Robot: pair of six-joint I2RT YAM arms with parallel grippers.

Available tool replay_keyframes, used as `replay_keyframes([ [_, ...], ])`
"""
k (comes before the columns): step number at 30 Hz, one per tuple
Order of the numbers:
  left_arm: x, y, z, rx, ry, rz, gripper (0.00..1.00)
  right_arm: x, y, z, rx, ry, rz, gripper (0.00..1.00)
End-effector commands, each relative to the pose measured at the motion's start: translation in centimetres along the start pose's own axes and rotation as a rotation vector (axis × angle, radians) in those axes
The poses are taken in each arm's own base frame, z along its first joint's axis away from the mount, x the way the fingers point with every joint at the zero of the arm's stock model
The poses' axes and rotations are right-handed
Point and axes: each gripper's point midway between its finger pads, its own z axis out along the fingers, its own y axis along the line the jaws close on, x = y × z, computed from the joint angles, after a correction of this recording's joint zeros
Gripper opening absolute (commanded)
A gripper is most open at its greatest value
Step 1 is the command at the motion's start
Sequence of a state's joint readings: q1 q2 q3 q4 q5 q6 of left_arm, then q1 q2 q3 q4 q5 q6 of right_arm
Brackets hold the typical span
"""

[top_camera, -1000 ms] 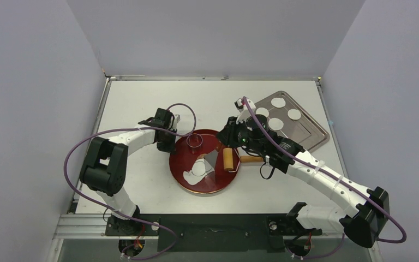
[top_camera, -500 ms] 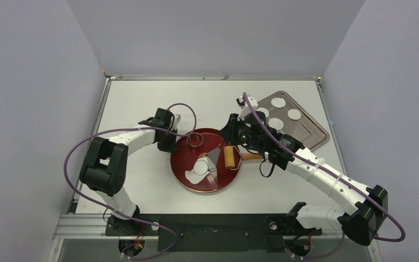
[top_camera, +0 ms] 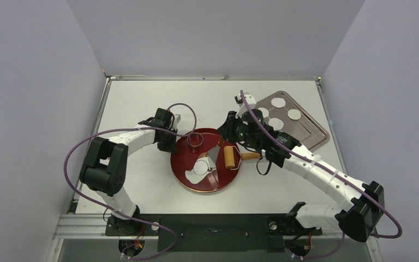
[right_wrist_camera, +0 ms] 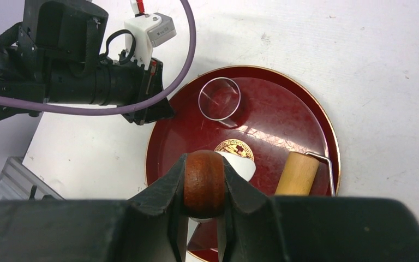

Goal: Roll out the dumpling wrappers from the dough
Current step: Remove the dumpling wrapper from the work surface.

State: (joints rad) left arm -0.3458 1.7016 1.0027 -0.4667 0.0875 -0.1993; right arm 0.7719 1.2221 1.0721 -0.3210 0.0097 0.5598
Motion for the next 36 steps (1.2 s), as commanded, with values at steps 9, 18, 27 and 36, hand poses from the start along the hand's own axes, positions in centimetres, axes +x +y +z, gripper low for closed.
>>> replay_keyframes([
  [9,-1.8,-0.1,-1.1,0.008,-0.091,0.025,0.0,-2.7,-2.5,1.1,0.124,-0.079,-0.068,0.0],
  [18,-1.4,-0.4,-1.1,0.029,-0.083,0.04,0.0,-4.1,-2.8,2.0,0.129,-0.117,-0.06,0.0],
  [27,-1.0,-0.5,-1.0,0.036,-0.075,0.053,0.0,-6.4,-3.0,2.2,0.153,-0.187,-0.058,0.0],
  [36,-1.0,-0.6,-0.9,0.04,-0.072,0.054,0.0,-7.0,-3.6,3.0,0.156,-0.224,-0.04,0.0],
])
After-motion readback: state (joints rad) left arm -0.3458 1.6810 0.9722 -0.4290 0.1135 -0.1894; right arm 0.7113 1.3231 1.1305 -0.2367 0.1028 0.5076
